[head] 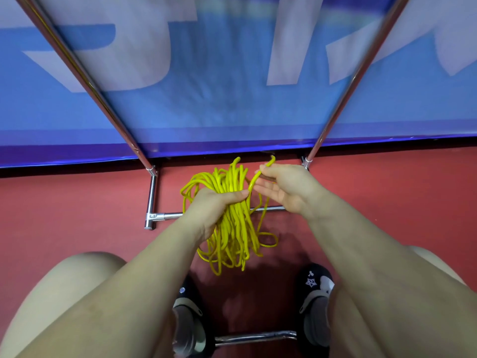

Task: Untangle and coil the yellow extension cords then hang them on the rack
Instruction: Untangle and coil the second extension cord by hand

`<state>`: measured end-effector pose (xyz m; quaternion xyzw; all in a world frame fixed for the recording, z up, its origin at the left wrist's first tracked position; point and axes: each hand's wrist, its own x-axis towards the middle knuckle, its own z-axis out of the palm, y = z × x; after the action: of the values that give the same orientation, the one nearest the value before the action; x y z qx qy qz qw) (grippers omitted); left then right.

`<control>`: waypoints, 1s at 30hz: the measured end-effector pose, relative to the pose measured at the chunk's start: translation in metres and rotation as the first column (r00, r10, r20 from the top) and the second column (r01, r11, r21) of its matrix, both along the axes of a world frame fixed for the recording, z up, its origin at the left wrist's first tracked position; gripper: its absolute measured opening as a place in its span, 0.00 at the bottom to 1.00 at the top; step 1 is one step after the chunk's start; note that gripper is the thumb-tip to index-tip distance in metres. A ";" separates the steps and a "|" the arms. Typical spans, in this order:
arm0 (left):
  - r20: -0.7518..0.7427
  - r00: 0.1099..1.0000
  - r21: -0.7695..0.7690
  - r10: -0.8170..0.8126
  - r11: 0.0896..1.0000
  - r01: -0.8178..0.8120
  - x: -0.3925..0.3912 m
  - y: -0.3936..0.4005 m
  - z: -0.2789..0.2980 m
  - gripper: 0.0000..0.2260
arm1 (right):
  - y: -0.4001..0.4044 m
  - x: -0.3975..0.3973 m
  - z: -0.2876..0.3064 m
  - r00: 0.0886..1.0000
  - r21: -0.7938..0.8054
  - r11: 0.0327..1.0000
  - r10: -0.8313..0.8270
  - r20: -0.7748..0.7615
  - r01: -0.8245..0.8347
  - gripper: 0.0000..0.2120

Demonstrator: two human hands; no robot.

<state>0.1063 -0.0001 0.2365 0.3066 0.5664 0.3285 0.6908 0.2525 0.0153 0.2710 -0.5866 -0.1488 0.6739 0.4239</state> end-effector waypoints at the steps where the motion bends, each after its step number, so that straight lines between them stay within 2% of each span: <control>1: -0.001 1.000 0.006 -0.008 1.000 0.008 0.001 0.000 0.000 0.04 | 0.001 0.001 -0.001 0.999 -0.023 0.999 -0.044 -0.015 0.044 0.07; 7: 0.001 0.999 0.031 -0.037 0.999 0.037 0.005 0.000 0.002 0.09 | 0.002 0.009 -0.001 0.980 -0.067 0.991 -0.124 -0.157 0.114 0.07; 11: -0.003 1.000 0.036 -0.002 0.999 0.002 0.006 0.001 0.003 0.06 | 0.002 0.010 0.002 0.977 0.052 0.989 -0.128 -0.172 0.139 0.01; 13: 0.008 0.999 0.022 0.049 0.999 -0.049 0.005 0.003 0.003 0.05 | 0.001 0.009 0.002 0.998 0.142 0.989 -0.041 -0.045 0.047 0.05; 14: 0.016 0.997 0.011 0.078 0.997 -0.078 0.004 0.004 0.002 0.04 | 0.000 0.007 0.000 0.991 0.161 0.983 0.064 0.115 -0.082 0.08; 15: 0.029 0.994 -0.007 0.109 0.994 -0.109 0.002 0.005 0.002 0.04 | -0.003 0.006 -0.004 0.926 0.147 0.956 0.195 0.325 -0.253 0.11; 16: 0.050 0.989 -0.031 0.140 0.990 -0.139 0.000 0.007 0.002 0.04 | -0.006 0.005 -0.008 0.791 0.102 0.897 0.321 0.521 -0.431 0.12; 17: 0.076 0.983 -0.058 0.165 0.985 -0.161 -0.002 0.008 0.002 0.05 | -0.009 0.003 -0.013 0.637 0.044 0.810 0.425 0.644 -0.585 0.13; 18: 0.106 0.978 -0.081 0.180 0.982 -0.172 -0.005 0.010 0.002 0.06 | -0.013 0.001 -0.019 0.510 -0.013 0.714 0.513 0.691 -0.701 0.14; 19: 0.140 0.972 -0.099 0.187 0.980 -0.174 -0.008 0.011 0.002 0.07 | -0.017 -0.002 -0.024 0.427 -0.057 0.635 0.580 0.694 -0.770 0.15; 20: 0.168 0.968 -0.111 0.189 0.979 -0.171 -0.010 0.012 0.003 0.08 | -0.020 -0.003 -0.026 0.392 -0.080 0.594 0.619 0.680 -0.800 0.16; 25: 0.190 0.964 -0.110 0.188 0.979 -0.169 -0.016 0.016 0.002 0.06 | -0.019 -0.003 -0.029 0.485 0.014 0.640 0.567 0.666 -0.768 0.07; 29: 0.163 0.962 -0.111 0.218 0.973 -0.201 -0.018 0.018 0.003 0.03 | -0.015 0.004 -0.028 0.520 0.062 0.673 0.507 0.688 -0.737 0.06; 30: 0.162 0.956 -0.112 0.244 0.967 -0.228 -0.018 0.019 0.003 0.02 | -0.014 0.007 -0.027 0.500 0.055 0.656 0.516 0.696 -0.753 0.05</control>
<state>0.0878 0.0189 0.2400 0.1747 0.5510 0.4078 0.7068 0.2595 0.0011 0.2442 -0.5891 -0.6065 0.5086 0.1626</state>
